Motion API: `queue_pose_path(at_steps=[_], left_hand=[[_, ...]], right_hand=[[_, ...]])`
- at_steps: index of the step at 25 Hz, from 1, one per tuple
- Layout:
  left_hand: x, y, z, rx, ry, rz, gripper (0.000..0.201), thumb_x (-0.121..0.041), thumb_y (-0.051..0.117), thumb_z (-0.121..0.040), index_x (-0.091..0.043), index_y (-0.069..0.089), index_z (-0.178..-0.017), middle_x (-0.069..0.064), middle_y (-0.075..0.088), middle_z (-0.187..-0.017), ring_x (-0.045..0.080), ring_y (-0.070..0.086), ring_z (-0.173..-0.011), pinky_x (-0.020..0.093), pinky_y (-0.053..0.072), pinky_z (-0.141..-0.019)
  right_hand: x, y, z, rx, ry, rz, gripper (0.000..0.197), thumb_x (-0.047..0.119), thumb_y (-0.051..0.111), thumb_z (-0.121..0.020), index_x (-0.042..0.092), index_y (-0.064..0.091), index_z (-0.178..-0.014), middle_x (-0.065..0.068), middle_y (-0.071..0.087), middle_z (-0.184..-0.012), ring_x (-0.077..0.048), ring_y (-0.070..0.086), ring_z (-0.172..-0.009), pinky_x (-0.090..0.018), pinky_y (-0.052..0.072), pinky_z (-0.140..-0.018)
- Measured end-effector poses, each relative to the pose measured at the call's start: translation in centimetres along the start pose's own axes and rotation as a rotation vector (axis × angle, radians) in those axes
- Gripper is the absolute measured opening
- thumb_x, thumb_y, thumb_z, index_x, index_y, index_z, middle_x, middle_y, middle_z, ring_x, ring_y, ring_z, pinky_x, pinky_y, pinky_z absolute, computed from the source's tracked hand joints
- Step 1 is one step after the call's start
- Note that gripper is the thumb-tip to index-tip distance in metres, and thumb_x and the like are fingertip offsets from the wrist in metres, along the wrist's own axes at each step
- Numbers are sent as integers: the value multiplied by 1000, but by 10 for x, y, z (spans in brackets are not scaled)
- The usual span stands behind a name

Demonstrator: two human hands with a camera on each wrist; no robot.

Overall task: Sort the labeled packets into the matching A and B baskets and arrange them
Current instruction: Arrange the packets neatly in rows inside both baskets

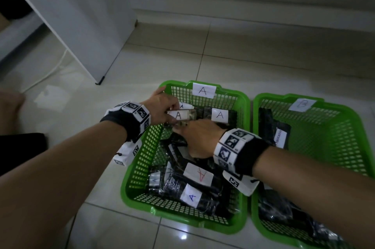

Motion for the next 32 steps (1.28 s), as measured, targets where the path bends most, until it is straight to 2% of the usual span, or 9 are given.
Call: queue_pose_path(at_steps=[3,7,10,13,15,17,22,27,32], left_hand=[[-4,2,0,37,-16,-55,27,-38,69,-85,-25,56,-105,-8,65,-105,11,56,-112,34,-7,-122],[-1,-1,0,-10,-22,35,7,-24,60,-92,-22,61,-99,-6,68,-101,11,58,-111,34,-7,-122],[4,0,0,-50,-12,59,13,-19,57,-93,-24,68,-98,-11,71,-105,6,59,-113,38,-7,-123],[2,-1,0,-32,-27,94,32,-46,51,-85,-28,68,-106,-13,71,-104,5,59,-113,40,-6,-123],[-2,2,2,20,-26,73,55,-67,59,-69,-31,63,-112,-14,66,-103,5,57,-108,40,-7,-122],[-8,7,4,67,23,-68,68,-71,73,-60,-34,60,-115,-12,60,-110,8,52,-112,39,-8,-120],[-10,12,5,108,32,-272,57,-63,76,-66,-35,54,-110,-9,56,-111,16,52,-120,46,-6,-121],[-9,16,7,79,25,-295,66,-67,70,-70,-37,50,-125,-11,57,-116,15,54,-122,48,-6,-121],[-5,11,6,36,-17,-248,56,-60,73,-65,-27,60,-108,-13,57,-97,12,60,-107,42,-2,-123]], right_hand=[[-1,15,-7,112,30,125,67,26,60,-94,35,26,-151,-7,62,-105,-31,60,-85,-31,39,-57],[-3,1,2,1,-70,18,49,20,68,-89,20,53,-135,-7,65,-111,-30,63,-99,-33,43,-68],[-12,-5,12,-112,-82,-79,34,47,75,-77,22,72,-101,2,69,-86,-22,67,-81,-32,55,-68],[-49,-5,20,-138,50,-214,51,70,76,-67,22,71,-84,7,64,-80,-13,62,-73,-32,54,-64],[-74,-13,24,-188,110,-285,49,67,78,-68,22,71,-85,6,63,-86,-13,61,-78,-31,52,-66],[-91,-20,25,-225,145,-336,47,61,82,-70,18,71,-88,5,65,-86,-14,62,-80,-27,48,-64],[-87,3,18,14,171,-434,44,61,80,-72,23,75,-93,6,71,-93,-14,65,-88,-32,55,-75],[-55,29,15,217,124,-529,46,65,78,-72,26,74,-95,12,67,-99,-11,61,-98,-31,49,-83],[-56,16,13,182,121,-597,54,63,82,-67,12,78,-85,3,75,-88,-12,65,-86,-26,45,-75]])
Point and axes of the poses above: each hand's wrist, its own z-axis away from the middle knuckle, its own y-axis out of the palm, x = y × z, the point moved 10 cm from there along -z, towards the middle knuckle
